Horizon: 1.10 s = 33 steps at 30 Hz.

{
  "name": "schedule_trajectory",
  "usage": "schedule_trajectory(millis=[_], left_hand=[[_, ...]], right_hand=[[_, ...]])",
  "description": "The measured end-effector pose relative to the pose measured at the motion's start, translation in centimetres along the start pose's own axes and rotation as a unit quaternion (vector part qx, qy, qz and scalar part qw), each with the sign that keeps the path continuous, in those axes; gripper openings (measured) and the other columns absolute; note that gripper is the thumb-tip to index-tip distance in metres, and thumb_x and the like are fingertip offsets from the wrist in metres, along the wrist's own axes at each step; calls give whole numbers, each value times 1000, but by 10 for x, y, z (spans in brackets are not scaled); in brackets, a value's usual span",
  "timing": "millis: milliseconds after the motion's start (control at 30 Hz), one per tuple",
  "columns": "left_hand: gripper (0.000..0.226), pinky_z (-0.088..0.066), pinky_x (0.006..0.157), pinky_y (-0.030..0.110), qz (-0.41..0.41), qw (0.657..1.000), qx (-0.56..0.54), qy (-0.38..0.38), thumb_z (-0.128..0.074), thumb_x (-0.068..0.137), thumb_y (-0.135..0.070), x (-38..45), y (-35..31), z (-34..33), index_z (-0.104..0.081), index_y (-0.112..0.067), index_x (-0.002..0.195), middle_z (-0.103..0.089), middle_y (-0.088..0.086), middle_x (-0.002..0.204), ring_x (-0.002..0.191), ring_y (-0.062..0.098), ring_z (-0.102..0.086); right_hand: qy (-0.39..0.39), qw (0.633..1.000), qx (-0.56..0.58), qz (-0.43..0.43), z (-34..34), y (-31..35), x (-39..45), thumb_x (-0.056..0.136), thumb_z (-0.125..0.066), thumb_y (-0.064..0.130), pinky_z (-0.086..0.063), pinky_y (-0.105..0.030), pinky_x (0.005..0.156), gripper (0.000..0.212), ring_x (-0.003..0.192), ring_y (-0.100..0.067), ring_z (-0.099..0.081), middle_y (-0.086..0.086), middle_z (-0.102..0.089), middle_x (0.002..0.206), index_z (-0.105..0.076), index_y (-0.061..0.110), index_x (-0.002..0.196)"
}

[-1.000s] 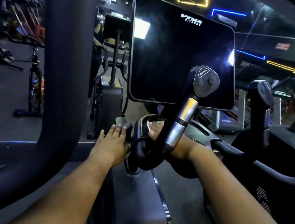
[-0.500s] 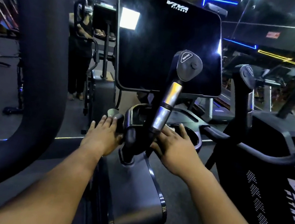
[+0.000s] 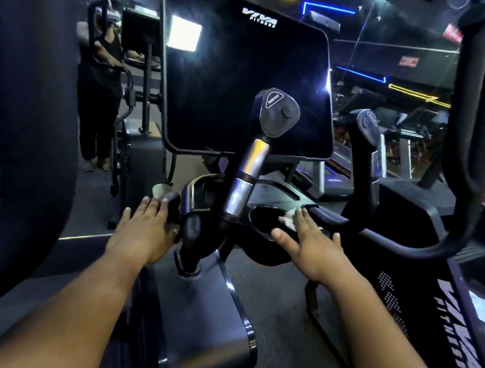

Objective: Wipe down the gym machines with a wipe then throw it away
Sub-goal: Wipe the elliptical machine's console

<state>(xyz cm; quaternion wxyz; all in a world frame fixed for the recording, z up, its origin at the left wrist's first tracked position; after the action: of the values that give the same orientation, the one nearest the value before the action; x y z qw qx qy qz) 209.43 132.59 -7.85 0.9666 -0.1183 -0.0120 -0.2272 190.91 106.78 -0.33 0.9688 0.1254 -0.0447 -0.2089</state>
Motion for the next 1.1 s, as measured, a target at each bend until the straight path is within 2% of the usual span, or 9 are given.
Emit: schedule_trajectory(millis=[133, 333, 533, 633, 667, 767, 933, 1000, 1100], left_hand=[[74, -2, 128, 48, 1, 1000, 5, -3, -31, 107, -48, 0, 1, -1, 6, -17, 163, 5, 2, 172, 158, 19, 9], [72, -3, 128, 48, 3, 1000, 5, 3, -27, 108, -48, 4, 2, -2, 7, -18, 163, 6, 1, 172, 158, 19, 9], [73, -5, 128, 49, 3, 1000, 6, -5, -30, 108, -48, 11, 6, -6, 7, -19, 163, 7, -1, 172, 158, 19, 10], [73, -6, 128, 49, 4, 1000, 9, -2, -30, 108, -48, 12, 7, -7, 8, -20, 163, 8, -1, 172, 158, 19, 10], [73, -6, 128, 49, 5, 1000, 10, -1, -31, 108, -48, 12, 7, -7, 8, -20, 163, 9, -1, 172, 158, 19, 10], [73, -5, 128, 48, 5, 1000, 15, 3, -31, 108, -47, 10, 6, -5, 8, -20, 163, 9, -1, 172, 158, 19, 10], [74, -4, 128, 49, 9, 1000, 12, 6, -33, 108, -47, 9, 6, -5, 8, -21, 163, 8, -1, 172, 158, 19, 8], [74, -4, 128, 48, 11, 1000, 12, 10, -33, 107, -47, 10, 5, -5, 8, -21, 163, 8, 0, 172, 158, 19, 8], [75, -4, 128, 48, 14, 1000, 7, 18, -34, 107, -47, 7, 3, -4, 8, -20, 163, 7, 0, 172, 158, 20, 7]], right_hand=[[47, 998, 33, 0, 4, -3, 33, 93, -22, 76, 7, -59, 120, 87, 156, -13, 5, 9, 0, 170, -8, 25, 163], [83, 990, -47, 101, -9, 39, 65, 95, -24, 76, 17, -57, 119, 78, 156, -10, 5, 10, -7, 170, -18, 34, 160], [79, 993, -90, -5, 16, 2, 101, 86, -20, 87, 13, -65, 115, 95, 156, -14, 4, 5, -3, 170, -15, 29, 162], [81, 992, -97, -28, 10, 13, 128, 47, -2, 108, 8, -71, 114, 139, 156, -16, 5, 5, 0, 171, -13, 31, 162], [80, 991, -104, -14, 6, 26, 136, 46, 1, 108, 7, -72, 115, 140, 156, -17, 5, 4, -1, 171, -13, 31, 162], [101, 985, -124, 58, -14, 79, 133, 88, -21, 83, 5, -67, 118, 94, 157, -22, 2, -3, -3, 170, -13, 25, 162], [137, 966, -143, 164, -28, 106, 101, 103, -29, 57, 10, -66, 118, 72, 156, -23, 3, -5, -2, 170, -13, 21, 163], [134, 971, -122, 158, -18, 89, 96, 106, -28, 50, 10, -69, 116, 60, 156, -19, -1, 1, -6, 170, -20, 27, 161], [120, 978, -127, 116, -10, 74, 99, 104, -28, 58, 11, -71, 115, 60, 156, -23, -3, 3, -7, 170, -22, 37, 160]])
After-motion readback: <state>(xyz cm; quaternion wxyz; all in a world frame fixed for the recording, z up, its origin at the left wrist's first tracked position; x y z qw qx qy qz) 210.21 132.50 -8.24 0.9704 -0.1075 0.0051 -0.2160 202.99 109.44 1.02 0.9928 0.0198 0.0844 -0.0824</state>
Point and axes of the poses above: each hand's wrist, its own x-axis towards the middle knuckle, its own z-axis out of the back of the hand, y = z × x, the point moved 10 cm from there along x, towards the middle knuckle
